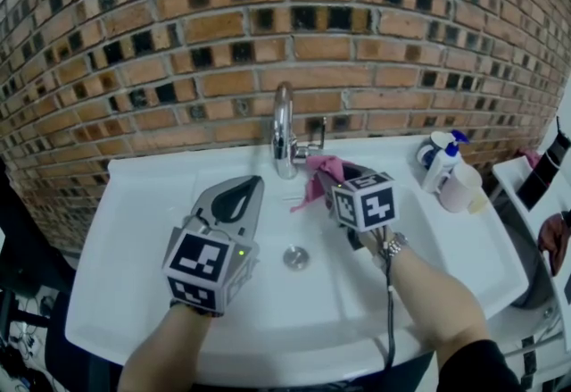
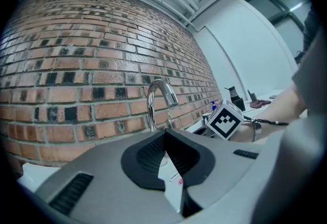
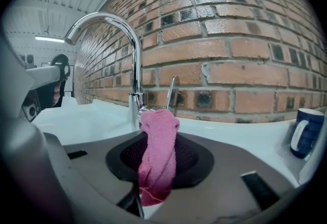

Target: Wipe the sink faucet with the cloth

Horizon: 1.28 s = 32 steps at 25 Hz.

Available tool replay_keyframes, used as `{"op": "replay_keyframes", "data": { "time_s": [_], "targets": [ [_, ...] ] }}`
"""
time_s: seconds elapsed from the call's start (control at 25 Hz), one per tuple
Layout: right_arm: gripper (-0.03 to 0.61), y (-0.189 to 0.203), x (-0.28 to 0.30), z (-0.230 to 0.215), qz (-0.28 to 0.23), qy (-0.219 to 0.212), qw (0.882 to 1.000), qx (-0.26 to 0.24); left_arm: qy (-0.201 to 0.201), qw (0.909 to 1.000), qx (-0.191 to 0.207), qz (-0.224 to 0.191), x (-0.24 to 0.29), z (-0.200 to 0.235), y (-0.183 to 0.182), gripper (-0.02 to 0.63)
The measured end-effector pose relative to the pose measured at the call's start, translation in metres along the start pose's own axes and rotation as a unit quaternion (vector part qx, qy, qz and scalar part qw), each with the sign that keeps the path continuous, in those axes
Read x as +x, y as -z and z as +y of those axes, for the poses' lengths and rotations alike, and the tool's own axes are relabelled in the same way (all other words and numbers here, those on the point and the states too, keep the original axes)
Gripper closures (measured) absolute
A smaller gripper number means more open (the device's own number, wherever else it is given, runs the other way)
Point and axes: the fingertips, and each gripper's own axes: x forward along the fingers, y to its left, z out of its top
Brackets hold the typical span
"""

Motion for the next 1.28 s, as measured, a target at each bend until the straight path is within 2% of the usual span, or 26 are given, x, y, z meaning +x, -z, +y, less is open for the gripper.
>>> {"op": "replay_keyframes", "data": {
  "time_s": [0.28,0.48,0.56,0.68,1.28],
  "targets": [
    [0.476,-0.013,-0.008,-0.010,-0.028,-0.003,0.999,0.036,-0.001,1.0000,0.002,0.000,0.000,0.002,0.001,0.611],
    [0.476,-0.020,-0.007,-0.026,-0.047,0.011,0.997,0.059,-0.003,1.0000,0.001,0.000,0.000,0.002,0.001,0.611],
    [0.476,-0.024,-0.002,-0.029,-0.051,0.000,0.996,0.072,-0.007,0.9999,-0.007,0.003,-0.001,0.002,0.001,0.611],
    [0.476,-0.030,0.003,-0.031,-0.059,-0.013,0.995,0.084,-0.002,1.0000,0.004,-0.001,0.000,0.002,0.002,0.611],
    [0.476,-0.088,-0.002,-0.040,-0.115,-0.004,0.992,0.042,-0.002,0.9999,-0.011,0.002,0.000,-0.001,0.001,0.611]
  ]
}}
